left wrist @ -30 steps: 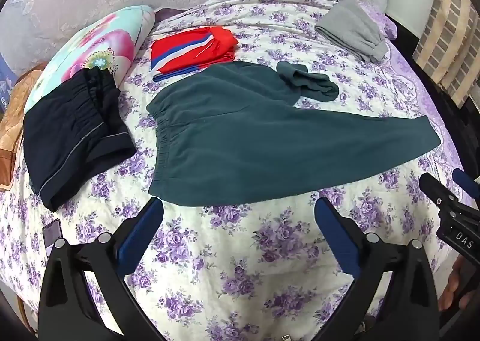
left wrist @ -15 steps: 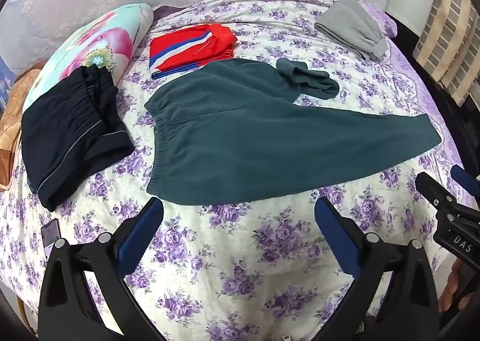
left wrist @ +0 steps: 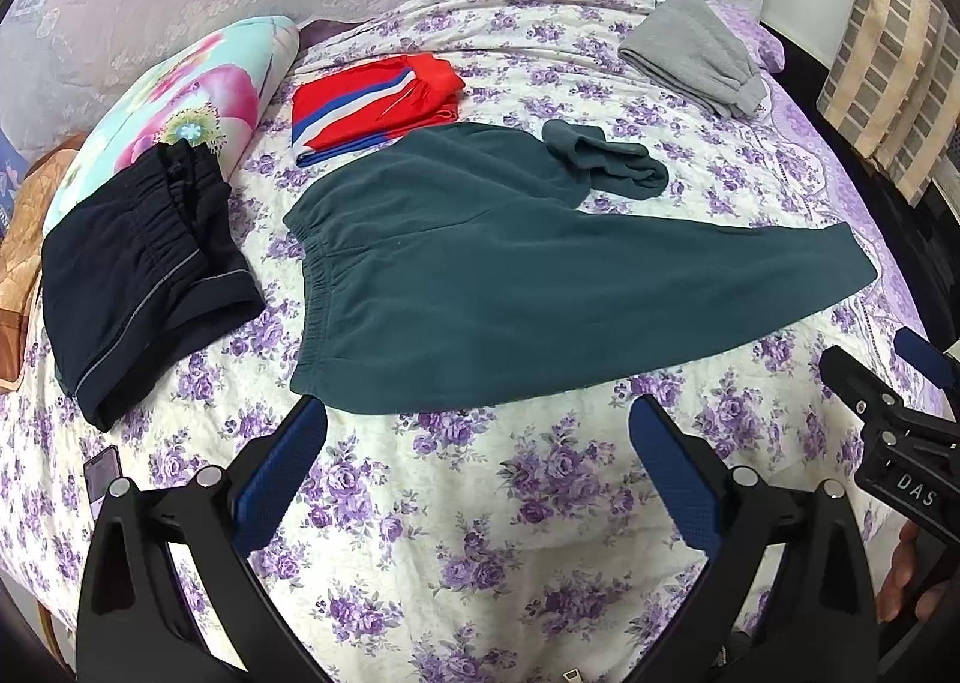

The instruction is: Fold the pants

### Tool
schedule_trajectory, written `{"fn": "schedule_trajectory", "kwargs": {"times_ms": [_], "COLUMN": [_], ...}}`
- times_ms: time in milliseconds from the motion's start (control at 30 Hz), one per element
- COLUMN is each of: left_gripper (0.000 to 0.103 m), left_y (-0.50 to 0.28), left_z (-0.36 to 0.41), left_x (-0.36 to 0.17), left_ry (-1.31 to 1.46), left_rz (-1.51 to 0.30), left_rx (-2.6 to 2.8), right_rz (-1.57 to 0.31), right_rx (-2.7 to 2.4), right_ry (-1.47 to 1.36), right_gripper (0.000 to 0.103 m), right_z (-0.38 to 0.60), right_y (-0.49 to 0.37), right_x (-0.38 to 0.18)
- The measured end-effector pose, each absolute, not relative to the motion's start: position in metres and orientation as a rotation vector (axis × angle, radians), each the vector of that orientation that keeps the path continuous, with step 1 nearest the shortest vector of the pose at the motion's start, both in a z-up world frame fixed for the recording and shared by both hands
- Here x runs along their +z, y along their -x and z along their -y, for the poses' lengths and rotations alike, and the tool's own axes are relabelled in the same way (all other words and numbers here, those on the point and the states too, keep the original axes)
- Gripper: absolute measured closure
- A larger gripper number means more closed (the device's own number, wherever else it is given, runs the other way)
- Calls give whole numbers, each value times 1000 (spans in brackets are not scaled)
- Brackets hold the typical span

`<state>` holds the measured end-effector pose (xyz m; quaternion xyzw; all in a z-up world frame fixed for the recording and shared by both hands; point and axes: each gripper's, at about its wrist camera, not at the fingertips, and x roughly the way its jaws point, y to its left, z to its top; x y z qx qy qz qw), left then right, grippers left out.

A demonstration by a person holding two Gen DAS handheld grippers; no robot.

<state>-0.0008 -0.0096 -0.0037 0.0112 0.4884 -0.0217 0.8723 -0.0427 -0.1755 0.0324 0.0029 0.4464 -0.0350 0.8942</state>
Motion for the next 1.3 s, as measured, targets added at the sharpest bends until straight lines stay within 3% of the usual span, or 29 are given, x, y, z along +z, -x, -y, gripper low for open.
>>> {"fn": "schedule_trajectory", "kwargs": {"times_ms": [1300], "left_gripper": [5], "left_y": [3], "left_z": [12], "left_x": [-7], "left_ry": [-22], "left_rz": [-1036], "left_rx": [-45], "right_rz": [-934], "right_rx": [-56], "right_ry": [14], "right_gripper": [4], "right_z": [167], "right_y": [43], "right_x": [34]}}
